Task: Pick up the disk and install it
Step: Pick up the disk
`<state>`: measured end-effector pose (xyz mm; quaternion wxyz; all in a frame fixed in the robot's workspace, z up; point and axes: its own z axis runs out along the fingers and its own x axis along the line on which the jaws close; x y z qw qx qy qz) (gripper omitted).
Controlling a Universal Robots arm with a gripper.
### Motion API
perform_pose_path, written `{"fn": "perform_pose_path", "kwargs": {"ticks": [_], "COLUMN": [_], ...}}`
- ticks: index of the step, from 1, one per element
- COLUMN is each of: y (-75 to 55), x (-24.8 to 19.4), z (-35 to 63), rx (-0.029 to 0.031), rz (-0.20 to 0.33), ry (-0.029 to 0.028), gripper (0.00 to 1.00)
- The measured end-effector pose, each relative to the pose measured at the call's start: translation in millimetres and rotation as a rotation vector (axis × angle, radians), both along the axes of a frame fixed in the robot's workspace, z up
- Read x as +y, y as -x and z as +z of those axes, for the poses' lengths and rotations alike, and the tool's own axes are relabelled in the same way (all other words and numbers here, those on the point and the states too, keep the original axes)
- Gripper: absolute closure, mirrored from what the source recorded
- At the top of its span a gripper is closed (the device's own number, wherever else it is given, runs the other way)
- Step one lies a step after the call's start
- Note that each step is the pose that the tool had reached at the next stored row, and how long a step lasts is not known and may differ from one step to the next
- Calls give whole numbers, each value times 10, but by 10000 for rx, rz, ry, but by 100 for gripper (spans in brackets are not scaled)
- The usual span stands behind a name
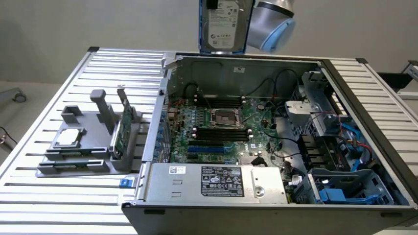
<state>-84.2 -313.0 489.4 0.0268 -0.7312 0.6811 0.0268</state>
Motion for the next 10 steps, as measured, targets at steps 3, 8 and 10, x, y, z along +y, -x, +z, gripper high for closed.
{"fn": "perform_pose_path", "kwargs": {"ticks": [3,8,10], "y": [-134,-344,-433], "x": [-37,-117,-151], "z": [-3,-11,-14], "rx": [-1,0,0], "rz": [0,1,0], "ry": [-1,0,-1], "gripper": [67,67,67]}}
